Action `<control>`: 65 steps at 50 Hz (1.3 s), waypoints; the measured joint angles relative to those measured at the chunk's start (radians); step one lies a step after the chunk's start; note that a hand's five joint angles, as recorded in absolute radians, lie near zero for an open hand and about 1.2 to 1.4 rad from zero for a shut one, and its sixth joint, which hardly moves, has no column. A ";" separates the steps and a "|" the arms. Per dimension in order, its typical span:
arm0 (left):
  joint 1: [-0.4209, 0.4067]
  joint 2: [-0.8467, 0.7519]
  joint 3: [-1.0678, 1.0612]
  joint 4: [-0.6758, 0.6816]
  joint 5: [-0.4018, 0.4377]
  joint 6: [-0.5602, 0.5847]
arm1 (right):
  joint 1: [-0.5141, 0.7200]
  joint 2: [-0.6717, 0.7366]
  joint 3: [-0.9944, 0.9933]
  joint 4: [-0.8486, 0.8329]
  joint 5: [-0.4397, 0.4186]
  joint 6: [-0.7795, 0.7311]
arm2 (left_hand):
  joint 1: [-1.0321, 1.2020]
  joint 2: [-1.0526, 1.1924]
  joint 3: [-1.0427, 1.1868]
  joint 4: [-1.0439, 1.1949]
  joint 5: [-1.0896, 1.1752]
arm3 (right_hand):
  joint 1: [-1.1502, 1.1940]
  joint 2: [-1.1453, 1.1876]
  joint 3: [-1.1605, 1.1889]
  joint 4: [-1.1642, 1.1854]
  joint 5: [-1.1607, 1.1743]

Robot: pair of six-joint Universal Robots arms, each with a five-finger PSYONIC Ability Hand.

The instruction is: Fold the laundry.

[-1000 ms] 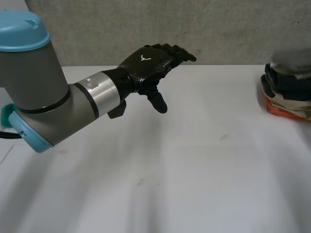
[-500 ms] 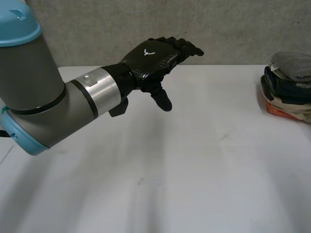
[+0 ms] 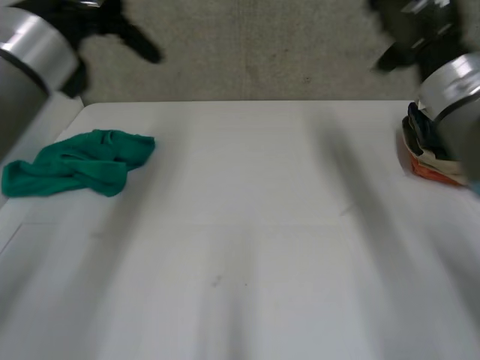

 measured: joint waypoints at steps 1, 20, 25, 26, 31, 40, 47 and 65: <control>0.040 -0.008 -0.007 0.001 -0.024 0.032 | 0.022 0.003 0.028 0.018 -0.011 0.000 | 0.000 0.000 0.000 0.000 0.000 | 0.000 0.000 0.000 0.000 0.000; 0.370 -0.743 0.212 0.105 0.101 0.640 | 0.070 0.095 0.307 0.217 0.018 -0.061 | 0.007 0.004 0.003 0.003 0.002 | 0.000 0.000 0.000 0.000 0.000; 0.387 -0.892 0.348 0.153 0.184 0.616 | 0.068 0.094 0.369 0.200 0.015 -0.061 | 0.200 0.172 0.167 0.175 0.157 | 0.000 0.000 0.000 0.000 0.000; 0.388 -0.920 0.380 0.159 0.192 0.604 | 0.068 0.093 0.382 0.196 0.014 -0.061 | 0.240 0.217 0.212 0.216 0.196 | 0.000 0.000 0.000 0.000 0.000; 0.390 -0.993 0.465 0.165 0.199 0.542 | 0.068 0.094 0.410 0.183 0.013 -0.060 | 0.550 0.526 0.519 0.513 0.471 | 0.000 0.000 0.000 0.000 0.000; 0.351 -0.945 0.450 0.178 0.127 0.490 | 0.056 0.092 0.417 0.169 0.015 -0.060 | 0.856 0.961 0.969 0.993 0.893 | 0.000 0.000 0.000 0.000 0.000; 0.245 -0.638 0.244 0.284 0.040 0.382 | 0.039 0.078 0.415 0.168 0.016 -0.057 | 0.856 0.966 0.976 0.993 0.893 | 0.000 0.000 0.000 0.000 0.000; -0.302 -0.236 -0.269 0.398 0.041 -0.124 | -0.047 0.017 0.410 0.170 0.057 -0.014 | 0.856 0.972 0.978 0.994 0.893 | 0.000 0.000 0.000 0.000 0.000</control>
